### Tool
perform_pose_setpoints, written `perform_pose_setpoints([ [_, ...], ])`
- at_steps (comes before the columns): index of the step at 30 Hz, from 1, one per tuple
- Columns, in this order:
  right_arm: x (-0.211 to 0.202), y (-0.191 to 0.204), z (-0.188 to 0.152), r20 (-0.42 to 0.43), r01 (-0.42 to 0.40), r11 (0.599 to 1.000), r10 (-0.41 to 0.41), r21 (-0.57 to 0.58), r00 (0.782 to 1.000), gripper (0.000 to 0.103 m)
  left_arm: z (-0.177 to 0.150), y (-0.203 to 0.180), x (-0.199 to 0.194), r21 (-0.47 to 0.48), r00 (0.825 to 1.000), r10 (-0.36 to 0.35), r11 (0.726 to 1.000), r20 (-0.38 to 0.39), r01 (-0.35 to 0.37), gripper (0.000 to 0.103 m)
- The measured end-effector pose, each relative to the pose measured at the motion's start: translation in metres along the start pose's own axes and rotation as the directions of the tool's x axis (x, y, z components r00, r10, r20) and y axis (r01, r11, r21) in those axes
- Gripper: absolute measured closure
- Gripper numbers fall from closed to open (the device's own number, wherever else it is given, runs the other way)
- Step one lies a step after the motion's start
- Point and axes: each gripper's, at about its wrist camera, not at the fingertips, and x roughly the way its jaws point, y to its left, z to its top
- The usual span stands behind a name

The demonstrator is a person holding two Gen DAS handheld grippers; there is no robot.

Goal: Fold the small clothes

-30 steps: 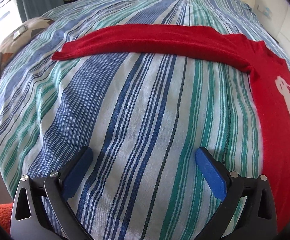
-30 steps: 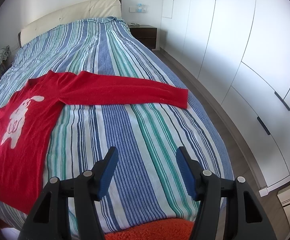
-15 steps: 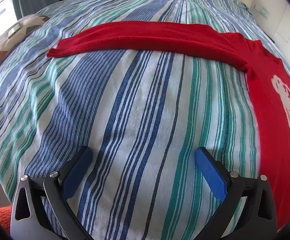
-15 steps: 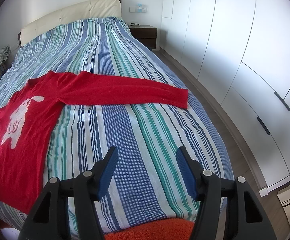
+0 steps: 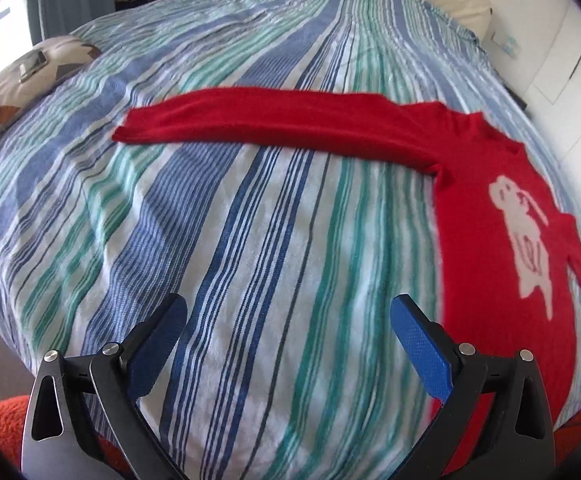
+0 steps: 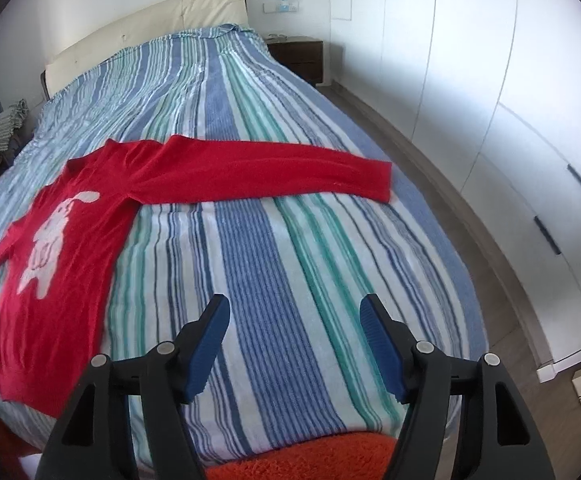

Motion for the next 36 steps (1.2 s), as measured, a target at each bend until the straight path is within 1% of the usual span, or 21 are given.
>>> perform_pose_setpoints([
  [2,0.0,-0.015,0.012,0.011,-0.099,0.993,0.098,0.066,0.995,0.036,-0.001,-0.004,-0.019,0.018,0.999,-0.007,1.0,0.041,0.006,0.001],
  [4,-0.003,-0.035,0.025,0.055,-0.139,0.977,0.132,0.163,0.99,0.036,-0.002,-0.006,-0.03,0.026,0.997,0.0,1.0,0.077,-0.002,0.001],
  [5,-0.002,-0.051,0.034,0.086,-0.172,0.953,0.155,0.249,0.984,0.036,-0.004,-0.007,-0.033,0.024,0.996,0.004,1.0,0.093,-0.006,0.001],
  [7,0.009,-0.08,0.046,0.125,-0.243,0.883,0.21,0.4,0.97,0.036,-0.005,-0.007,-0.033,0.018,0.993,0.024,0.999,0.119,-0.026,0.001],
  [8,0.02,-0.097,0.05,0.145,-0.283,0.825,0.242,0.49,0.959,0.036,-0.005,-0.008,-0.03,0.012,0.991,0.048,0.999,0.128,-0.05,0.001],
  [10,0.042,-0.116,0.053,0.164,-0.322,0.74,0.281,0.59,0.946,0.036,-0.01,-0.006,-0.026,0.0,0.984,0.091,0.996,0.153,-0.092,0.001],
  [11,0.055,-0.125,0.053,0.17,-0.338,0.693,0.3,0.637,0.938,0.036,-0.011,-0.003,-0.023,0.003,0.98,0.107,0.994,0.166,-0.109,0.001],
  [13,0.079,-0.134,0.055,0.169,-0.348,0.635,0.327,0.69,0.93,0.036,-0.015,-0.002,-0.019,0.019,0.976,0.14,0.989,0.169,-0.145,0.001],
  [16,0.106,-0.137,0.056,0.174,-0.348,0.582,0.334,0.735,0.926,0.037,-0.015,0.001,-0.019,0.023,0.974,0.141,0.989,0.178,-0.148,0.001],
  [19,0.13,-0.138,0.056,0.162,-0.326,0.551,0.326,0.768,0.931,0.045,-0.016,0.003,-0.019,0.012,0.972,0.148,0.988,0.183,-0.153,0.001],
  [21,0.144,-0.14,0.056,0.14,-0.282,0.556,0.284,0.782,0.949,0.057,-0.017,0.003,-0.016,0.014,0.971,0.166,0.985,0.175,-0.171,0.001],
  [23,0.151,-0.143,0.058,0.138,-0.25,0.56,0.234,0.79,0.962,0.064,-0.019,0.0,-0.014,0.024,0.967,0.188,0.98,0.169,-0.195,0.001],
  [26,0.159,-0.143,0.063,0.152,-0.255,0.557,0.224,0.79,0.963,0.064,-0.02,-0.003,-0.011,0.039,0.965,0.2,0.977,0.168,-0.209,0.001],
  [27,0.162,-0.143,0.065,0.151,-0.254,0.559,0.225,0.789,0.963,0.065,-0.021,-0.004,-0.01,0.043,0.965,0.202,0.976,0.165,-0.212,0.001],
  [28,0.164,-0.142,0.068,0.137,-0.24,0.573,0.217,0.784,0.966,0.071,-0.021,-0.005,-0.009,0.047,0.965,0.205,0.976,0.161,-0.215,0.001],
  [29,0.164,-0.14,0.071,0.11,-0.205,0.598,0.191,0.775,0.975,0.097,-0.022,-0.005,-0.006,0.051,0.966,0.208,0.975,0.154,-0.218,0.001],
  [31,0.149,-0.136,0.078,0.101,-0.153,0.653,0.117,0.742,0.988,0.099,-0.022,-0.007,-0.005,0.055,0.966,0.213,0.973,0.147,-0.223,0.001],
  [32,0.137,-0.127,0.088,0.113,-0.14,0.698,0.085,0.703,0.99,0.099,-0.022,-0.007,-0.005,0.054,0.966,0.211,0.974,0.15,-0.221,0.001],
  [33,0.127,-0.12,0.095,0.121,-0.135,0.733,0.072,0.666,0.99,0.099,-0.022,-0.007,-0.006,0.052,0.966,0.206,0.975,0.154,-0.216,0.001],
  [34,0.113,-0.104,0.11,0.136,-0.131,0.79,0.061,0.599,0.989,0.099,-0.022,-0.006,-0.007,0.049,0.967,0.2,0.976,0.156,-0.21,0.001],
  [36,0.087,-0.071,0.134,0.177,-0.144,0.865,0.065,0.481,0.982,0.099,-0.022,-0.005,-0.007,0.046,0.969,0.192,0.979,0.156,-0.201,0.001],
])
